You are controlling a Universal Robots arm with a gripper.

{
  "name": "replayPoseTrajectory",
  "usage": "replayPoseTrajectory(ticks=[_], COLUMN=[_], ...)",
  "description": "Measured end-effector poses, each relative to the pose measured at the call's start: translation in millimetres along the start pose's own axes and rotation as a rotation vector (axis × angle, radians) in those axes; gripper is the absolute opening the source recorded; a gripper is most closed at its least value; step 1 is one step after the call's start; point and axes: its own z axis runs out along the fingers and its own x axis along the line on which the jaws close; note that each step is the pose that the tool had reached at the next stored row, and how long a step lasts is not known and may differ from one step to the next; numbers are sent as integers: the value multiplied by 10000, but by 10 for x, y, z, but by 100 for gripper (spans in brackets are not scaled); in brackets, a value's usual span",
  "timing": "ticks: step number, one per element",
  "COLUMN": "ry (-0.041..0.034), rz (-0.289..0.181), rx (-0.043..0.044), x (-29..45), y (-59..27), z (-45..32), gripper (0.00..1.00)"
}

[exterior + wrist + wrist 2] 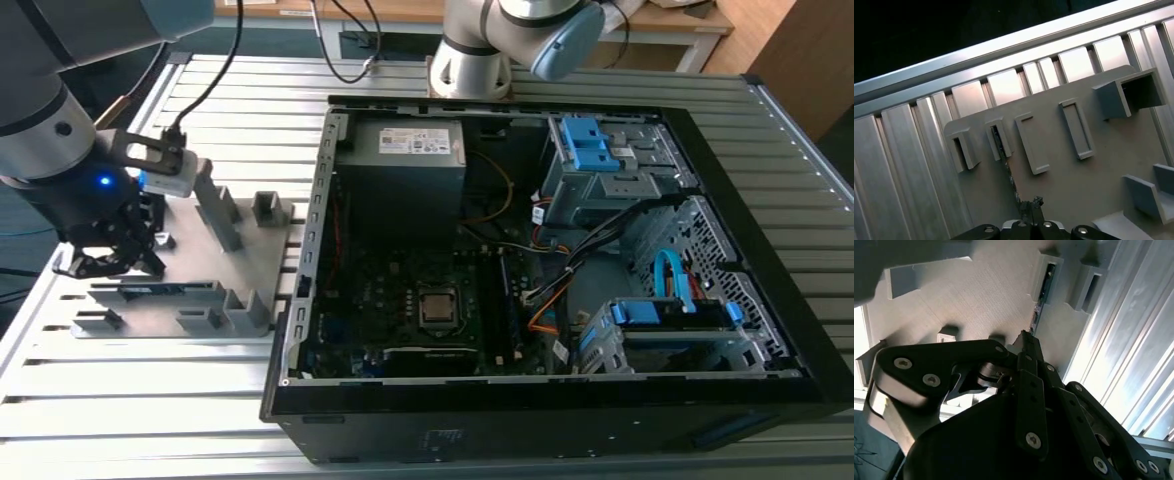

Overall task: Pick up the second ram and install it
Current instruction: 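Pick up the second ram and move it above second insertion slot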

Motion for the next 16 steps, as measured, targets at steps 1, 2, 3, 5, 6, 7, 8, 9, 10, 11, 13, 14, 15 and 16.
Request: replayPoseTrajectory(ticks=[1, 2, 3, 5, 6, 7, 8, 9, 10, 11, 13, 14, 15, 16], ry=[0, -1, -1, -2, -2, -2, -3, -3, -4, -4, -5, -5, -6, -6], rz=[-96, -196, -290, -475, -566, -658, -751, -845, -946, -1036, -1218, -1307, -1394, -1482], rx=[-3, -5, -8, -12, -15, -18, -20, -23, -26, -28, -33, -35, -37, -40], x=[0, 0, 0, 0, 0, 0, 0, 0, 0, 0, 0, 0, 0, 0], y=[0, 0, 0, 0, 0, 0, 0, 0, 0, 0, 0, 0, 0, 0], z=[0, 0, 0, 0, 0, 0, 0, 0, 0, 0, 0, 0, 0, 0], gripper=[10, 10, 10, 10, 10, 10, 10, 10, 10, 10, 10, 10, 10, 10])
